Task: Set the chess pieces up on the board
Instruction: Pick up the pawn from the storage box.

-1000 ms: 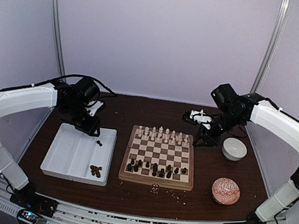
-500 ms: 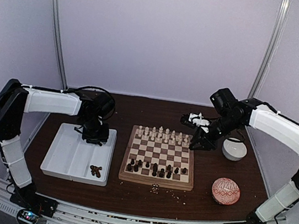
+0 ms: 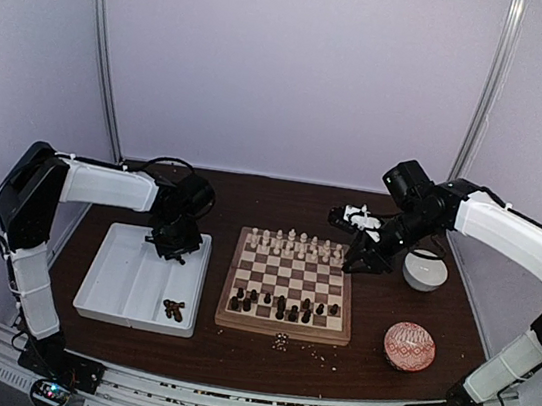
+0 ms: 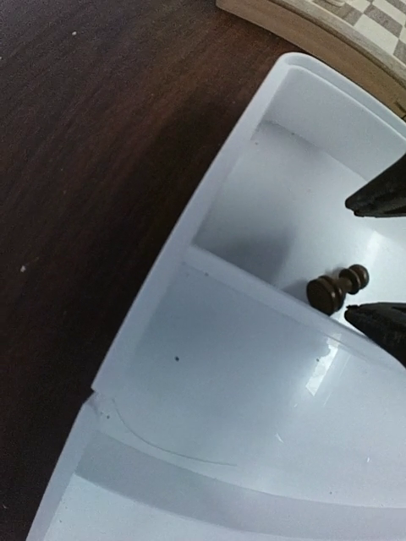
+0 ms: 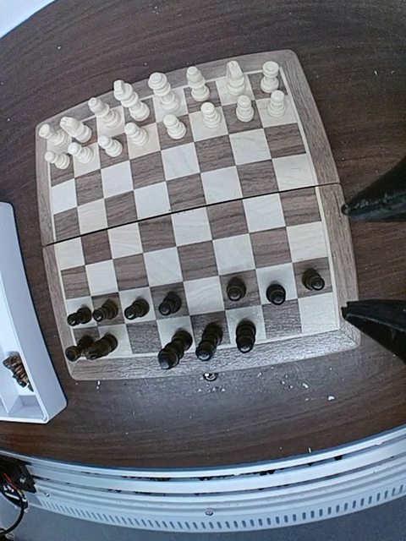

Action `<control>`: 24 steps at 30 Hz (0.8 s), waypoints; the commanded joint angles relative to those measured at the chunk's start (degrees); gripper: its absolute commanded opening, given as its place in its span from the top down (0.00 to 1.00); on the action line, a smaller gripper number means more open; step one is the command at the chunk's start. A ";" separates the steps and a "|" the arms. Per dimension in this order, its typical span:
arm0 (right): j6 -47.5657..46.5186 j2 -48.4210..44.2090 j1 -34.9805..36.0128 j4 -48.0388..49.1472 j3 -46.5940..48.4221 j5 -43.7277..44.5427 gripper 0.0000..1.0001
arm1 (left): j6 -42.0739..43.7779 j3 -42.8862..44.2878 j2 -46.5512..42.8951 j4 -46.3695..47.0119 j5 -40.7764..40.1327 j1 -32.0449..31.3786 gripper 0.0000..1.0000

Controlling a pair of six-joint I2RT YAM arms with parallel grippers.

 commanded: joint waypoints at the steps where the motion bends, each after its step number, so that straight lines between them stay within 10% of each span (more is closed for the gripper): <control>1: -0.90 -0.60 -0.17 -0.28 -0.24 -1.26 0.67 | -3.60 3.46 3.70 1.50 -2.34 -0.10 0.65; 13: -1.63 0.01 -0.24 -0.96 -0.34 -1.41 0.67 | -4.42 4.14 6.59 -0.12 -2.07 -0.04 0.68; 24: -1.48 0.38 -0.24 -1.00 -0.25 -1.36 0.68 | 5.33 3.73 6.95 -1.84 0.26 0.00 0.92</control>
